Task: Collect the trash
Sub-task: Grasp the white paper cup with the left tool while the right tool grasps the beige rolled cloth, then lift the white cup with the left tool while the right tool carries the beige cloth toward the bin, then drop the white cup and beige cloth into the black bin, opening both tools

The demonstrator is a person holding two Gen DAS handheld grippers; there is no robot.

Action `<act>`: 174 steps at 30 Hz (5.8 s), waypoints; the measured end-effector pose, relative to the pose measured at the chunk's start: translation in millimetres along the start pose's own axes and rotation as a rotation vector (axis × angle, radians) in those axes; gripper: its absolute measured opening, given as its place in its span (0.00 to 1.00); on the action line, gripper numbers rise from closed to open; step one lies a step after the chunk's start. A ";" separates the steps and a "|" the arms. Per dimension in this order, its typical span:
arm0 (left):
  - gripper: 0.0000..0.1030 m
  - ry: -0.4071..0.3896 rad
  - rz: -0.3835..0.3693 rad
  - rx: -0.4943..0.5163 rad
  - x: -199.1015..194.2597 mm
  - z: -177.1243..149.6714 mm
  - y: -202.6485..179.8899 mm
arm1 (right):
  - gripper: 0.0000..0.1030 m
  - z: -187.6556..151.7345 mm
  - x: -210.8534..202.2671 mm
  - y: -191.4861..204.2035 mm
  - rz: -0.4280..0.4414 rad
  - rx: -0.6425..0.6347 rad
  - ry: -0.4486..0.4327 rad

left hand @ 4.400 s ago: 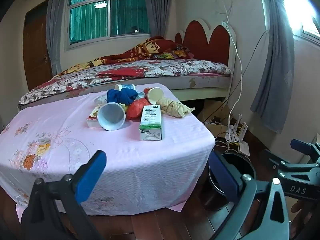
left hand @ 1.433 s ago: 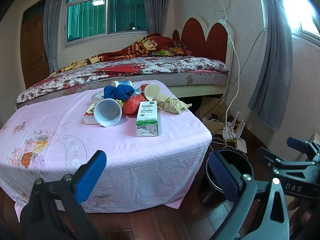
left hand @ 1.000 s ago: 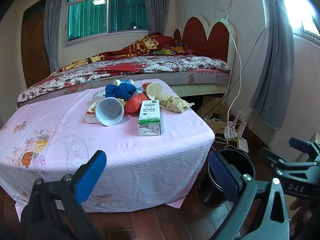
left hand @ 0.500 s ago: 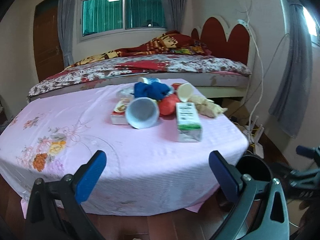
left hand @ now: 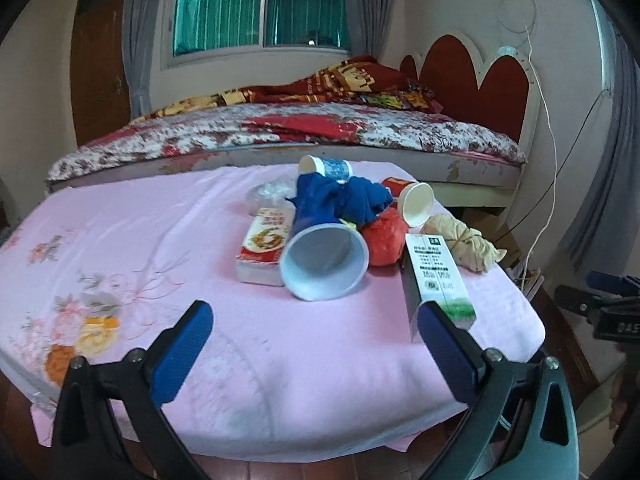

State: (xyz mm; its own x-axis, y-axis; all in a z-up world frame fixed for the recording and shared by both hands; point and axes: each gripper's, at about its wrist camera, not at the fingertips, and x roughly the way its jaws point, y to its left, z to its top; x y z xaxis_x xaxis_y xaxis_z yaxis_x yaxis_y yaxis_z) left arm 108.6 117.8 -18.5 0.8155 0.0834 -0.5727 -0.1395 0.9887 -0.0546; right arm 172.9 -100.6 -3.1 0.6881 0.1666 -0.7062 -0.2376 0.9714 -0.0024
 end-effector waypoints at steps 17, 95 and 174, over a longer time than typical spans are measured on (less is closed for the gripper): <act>0.98 0.034 0.069 0.000 88.3 29.5 -8.5 | 0.75 56.8 128.1 -3.3 0.064 -0.103 0.076; 0.57 -0.132 0.170 -0.047 77.6 0.9 -9.3 | 0.25 -27.0 3.1 -44.7 0.030 -0.083 0.059; 0.04 -0.118 -0.258 0.147 -9.4 -7.1 -126.4 | 0.25 -45.7 -49.7 -94.4 -0.032 -0.020 -0.020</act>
State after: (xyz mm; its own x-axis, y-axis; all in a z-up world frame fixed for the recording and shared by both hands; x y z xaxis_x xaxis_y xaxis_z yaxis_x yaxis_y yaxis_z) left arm 114.5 -8.8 -12.1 0.8742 -0.1673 -0.4559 0.1563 0.9858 -0.0620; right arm 129.8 -208.3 -0.1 0.7091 0.1393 -0.6912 -0.2290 0.9726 -0.0390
